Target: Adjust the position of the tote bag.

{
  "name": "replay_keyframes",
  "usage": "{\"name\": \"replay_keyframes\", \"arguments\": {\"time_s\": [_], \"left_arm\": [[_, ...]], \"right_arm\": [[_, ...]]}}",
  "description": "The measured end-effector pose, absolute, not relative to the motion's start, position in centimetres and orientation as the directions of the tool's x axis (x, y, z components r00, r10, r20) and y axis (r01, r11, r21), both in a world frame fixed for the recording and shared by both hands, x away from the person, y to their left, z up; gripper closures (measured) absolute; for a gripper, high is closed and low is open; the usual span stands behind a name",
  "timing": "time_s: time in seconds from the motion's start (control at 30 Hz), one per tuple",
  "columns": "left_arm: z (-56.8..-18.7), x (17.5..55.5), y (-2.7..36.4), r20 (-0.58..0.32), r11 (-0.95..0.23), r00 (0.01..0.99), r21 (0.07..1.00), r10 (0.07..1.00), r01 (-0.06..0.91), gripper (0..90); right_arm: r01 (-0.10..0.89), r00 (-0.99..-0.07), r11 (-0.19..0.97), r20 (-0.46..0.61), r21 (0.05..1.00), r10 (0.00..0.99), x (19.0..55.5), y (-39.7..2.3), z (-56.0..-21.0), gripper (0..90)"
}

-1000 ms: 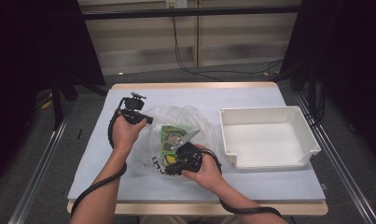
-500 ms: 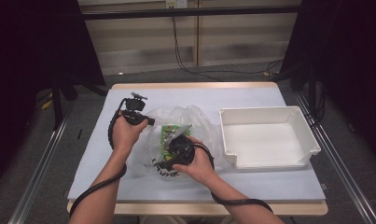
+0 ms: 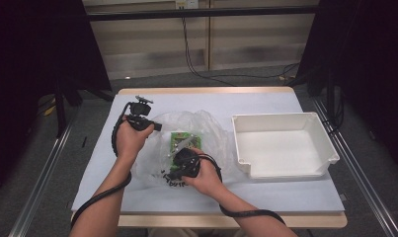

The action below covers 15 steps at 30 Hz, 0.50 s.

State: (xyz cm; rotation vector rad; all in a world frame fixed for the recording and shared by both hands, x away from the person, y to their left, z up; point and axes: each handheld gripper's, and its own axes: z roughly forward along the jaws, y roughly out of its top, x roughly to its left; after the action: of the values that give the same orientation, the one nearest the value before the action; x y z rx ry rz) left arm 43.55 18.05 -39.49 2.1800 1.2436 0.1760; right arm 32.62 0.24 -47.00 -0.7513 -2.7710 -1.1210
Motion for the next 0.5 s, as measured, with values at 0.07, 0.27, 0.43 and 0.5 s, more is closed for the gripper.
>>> {"name": "replay_keyframes", "arguments": {"time_s": [0.07, 0.27, 0.43, 0.5], "left_arm": [[-39.6, 43.8, 18.2, -0.178, -0.362, 0.541, 0.568, 0.822, 0.739, 90.0], [-39.8, 44.6, 18.8, -0.160, -0.327, 0.500, 0.583, 0.851, 0.744, 90.0], [-40.1, 45.4, 19.3, -0.152, -0.322, 0.481, 0.569, 0.863, 0.757, 90.0], [-40.2, 45.6, 19.3, -0.148, -0.316, 0.471, 0.567, 0.870, 0.761, 90.0]], "right_arm": [[0.461, -0.881, 0.616, 0.244, 0.639, 0.406, 32.4, 0.2, -46.9, 90.0], [0.450, -0.889, 0.621, 0.255, 0.642, 0.380, 31.5, 0.2, -47.0, 90.0], [0.444, -0.893, 0.627, 0.258, 0.641, 0.369, 30.7, 0.0, -47.4, 90.0], [0.442, -0.894, 0.629, 0.258, 0.639, 0.366, 30.5, 0.0, -47.4, 90.0]]}}
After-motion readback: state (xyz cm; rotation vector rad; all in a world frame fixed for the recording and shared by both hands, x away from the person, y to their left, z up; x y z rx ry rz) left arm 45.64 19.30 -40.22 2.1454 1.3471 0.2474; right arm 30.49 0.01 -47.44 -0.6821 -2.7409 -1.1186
